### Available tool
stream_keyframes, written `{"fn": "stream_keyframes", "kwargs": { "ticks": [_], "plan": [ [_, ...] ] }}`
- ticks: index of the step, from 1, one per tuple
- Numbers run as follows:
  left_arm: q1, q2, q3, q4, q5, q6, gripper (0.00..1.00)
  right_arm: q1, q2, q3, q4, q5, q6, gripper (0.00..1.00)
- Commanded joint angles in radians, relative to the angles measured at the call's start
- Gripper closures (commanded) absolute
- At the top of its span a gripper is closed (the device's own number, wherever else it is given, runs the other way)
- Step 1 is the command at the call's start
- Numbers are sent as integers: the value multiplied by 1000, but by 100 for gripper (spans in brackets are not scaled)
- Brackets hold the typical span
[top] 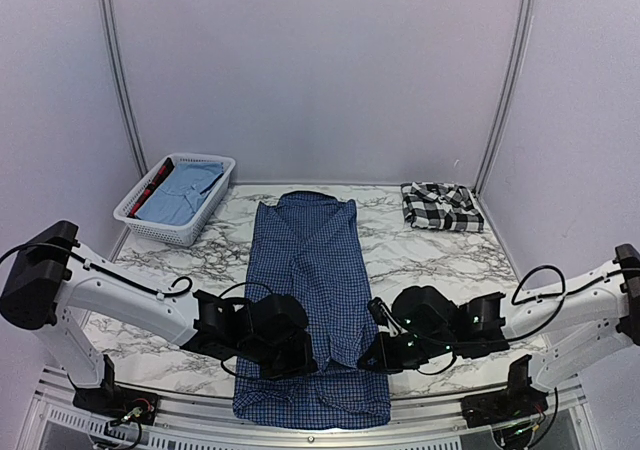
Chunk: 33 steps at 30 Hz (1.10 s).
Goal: Fold and stack the long sleeve shirts
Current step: Adjust the sleeve of the rectangle-folded shirt.
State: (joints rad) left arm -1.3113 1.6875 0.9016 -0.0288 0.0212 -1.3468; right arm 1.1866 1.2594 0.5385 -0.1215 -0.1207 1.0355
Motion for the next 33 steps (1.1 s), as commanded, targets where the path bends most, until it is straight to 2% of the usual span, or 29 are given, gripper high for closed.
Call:
{"fn": "stream_keyframes", "kwargs": {
  "ticks": [1, 2, 5, 7, 10, 13, 16, 22, 27, 33],
  "plan": [
    [-5, -29, 13, -55, -15, 25, 100, 8, 2, 46, -55, 27, -28, 100],
    [-6, -29, 15, -57, -15, 28, 98, 8, 1, 48, -58, 27, -30, 100],
    [-8, -37, 22, -66, -15, 42, 81, 8, -4, 49, -68, 26, -36, 98],
    [-8, -51, 24, -79, -46, 53, 70, 8, -9, 60, -90, 30, -43, 91],
    [-6, -80, 31, -119, -73, 72, 65, 8, -29, 82, -133, 50, -59, 74],
    [-5, -121, 26, -158, -95, 87, 65, 8, -46, 118, -189, 75, -74, 73],
    [-4, -181, -10, -217, -121, 94, 70, 8, -56, 146, -228, 82, -89, 73],
    [-5, -369, -210, -297, -140, 55, 82, 36, -64, 151, -224, 62, -96, 75],
    [1, -490, -354, -302, -140, 50, 84, 85, 30, 250, -212, 76, -122, 77],
    [-2, -461, -383, -298, -78, 63, 88, 113, 193, 383, -194, 80, -182, 79]
  ]
}}
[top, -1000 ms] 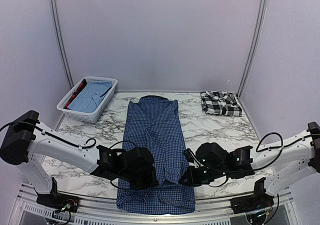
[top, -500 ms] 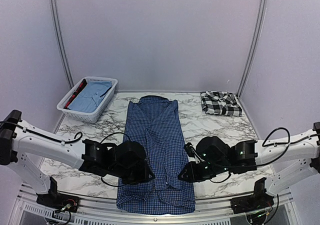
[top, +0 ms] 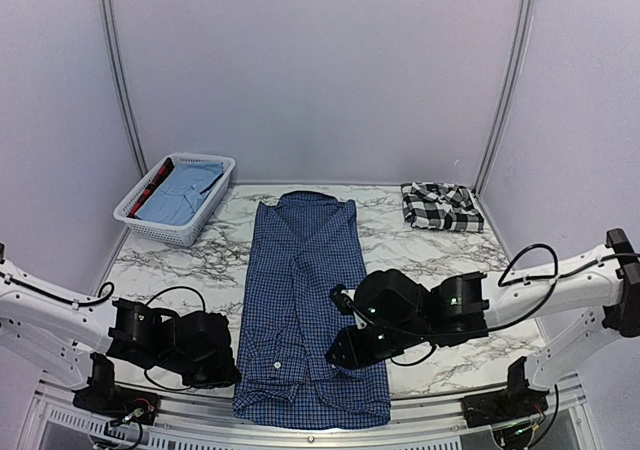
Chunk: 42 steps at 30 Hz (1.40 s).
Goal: Fold and stack the long sleeve shirts
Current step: Adjust the sleeve of the rectangle-folded shirt, then smooth out the rectangle-folded shirt at the center of the board.
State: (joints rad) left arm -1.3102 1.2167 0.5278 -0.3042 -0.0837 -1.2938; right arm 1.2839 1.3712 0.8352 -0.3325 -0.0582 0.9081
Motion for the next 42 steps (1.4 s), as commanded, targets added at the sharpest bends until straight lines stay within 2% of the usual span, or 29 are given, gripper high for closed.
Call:
{"fn": "stream_keyframes", "kwargs": {
  "ticks": [1, 11, 17, 20, 32, 42],
  "plan": [
    [-3, 7, -12, -22, 29, 10, 88, 17, 112, 117, 22, 14, -61, 79],
    [-20, -29, -37, -12, 53, -1, 89, 19, 439, 392, 153, -83, -119, 86],
    [-29, -62, -68, 17, 58, -18, 89, 20, 568, 408, 387, -202, -63, 89],
    [-30, -73, -76, 30, 60, -15, 89, 20, 630, 442, 427, -235, -52, 91],
    [-36, -61, -59, 48, 64, 23, 89, 26, 743, 482, 467, -263, -36, 92],
    [-115, 20, -40, 74, 69, -3, 90, 25, 778, 454, 489, -265, 7, 96]
  ]
}}
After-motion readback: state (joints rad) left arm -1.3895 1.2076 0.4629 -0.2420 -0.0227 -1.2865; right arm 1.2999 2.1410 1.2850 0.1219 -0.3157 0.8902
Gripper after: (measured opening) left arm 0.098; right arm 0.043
